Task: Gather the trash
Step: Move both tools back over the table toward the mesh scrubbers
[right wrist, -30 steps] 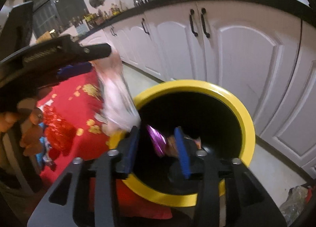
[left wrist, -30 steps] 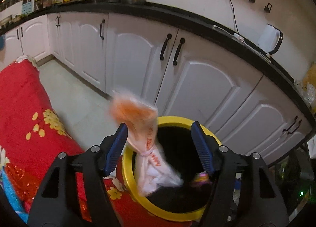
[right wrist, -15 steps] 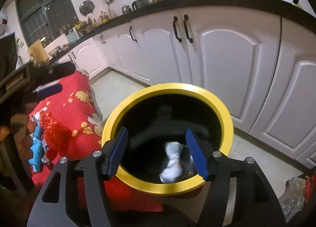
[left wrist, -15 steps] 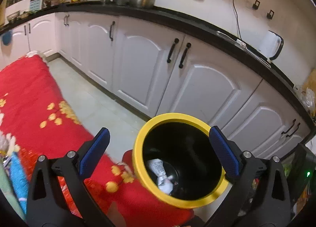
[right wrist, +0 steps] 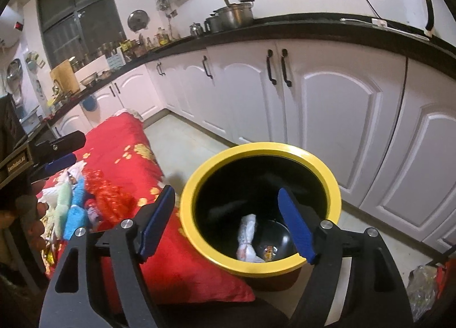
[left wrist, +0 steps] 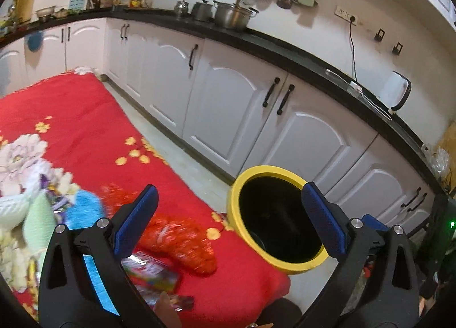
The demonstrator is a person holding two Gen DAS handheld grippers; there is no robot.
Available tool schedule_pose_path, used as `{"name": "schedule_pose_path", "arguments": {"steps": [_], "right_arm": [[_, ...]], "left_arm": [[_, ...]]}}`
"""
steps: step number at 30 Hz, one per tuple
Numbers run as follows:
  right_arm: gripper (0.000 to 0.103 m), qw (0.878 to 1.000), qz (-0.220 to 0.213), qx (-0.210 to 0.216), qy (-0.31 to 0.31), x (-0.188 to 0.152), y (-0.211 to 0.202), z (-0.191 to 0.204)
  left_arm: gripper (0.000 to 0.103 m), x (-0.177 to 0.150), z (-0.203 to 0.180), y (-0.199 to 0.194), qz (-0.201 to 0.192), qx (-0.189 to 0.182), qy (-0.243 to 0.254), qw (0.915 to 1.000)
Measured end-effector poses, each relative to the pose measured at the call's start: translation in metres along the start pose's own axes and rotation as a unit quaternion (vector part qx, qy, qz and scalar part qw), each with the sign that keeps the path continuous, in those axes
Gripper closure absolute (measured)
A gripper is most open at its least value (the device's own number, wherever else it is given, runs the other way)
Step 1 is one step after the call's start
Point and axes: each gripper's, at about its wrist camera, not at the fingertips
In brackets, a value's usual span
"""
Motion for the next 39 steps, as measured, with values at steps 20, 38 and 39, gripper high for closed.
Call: {"name": "schedule_pose_path", "arguments": {"steps": [20, 38, 39], "right_arm": [[0.027, 0.997, -0.008, 0.055, -0.062, -0.001, -0.012, 0.094], [0.027, 0.989, 0.030, 0.103, -0.103, -0.024, 0.007, 0.164], [0.027, 0.988, 0.034, 0.105, -0.105, -0.026, 0.010, 0.168]], "left_arm": [[0.011, -0.016, 0.073, -0.070, -0.048, 0.041, -0.018, 0.9978], [0.011, -0.030, 0.153, -0.090, -0.054, 0.103, -0.055, 0.9917], [0.011, -0.030, 0.157, -0.090, -0.054, 0.106, -0.056, 0.9913]]}}
Point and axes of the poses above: each gripper's, at about its wrist camera, not at the fingertips, and y roughly the way its jaws point, z to its left, x to its top, and after that the axes turned 10 degrees about x, right-handed
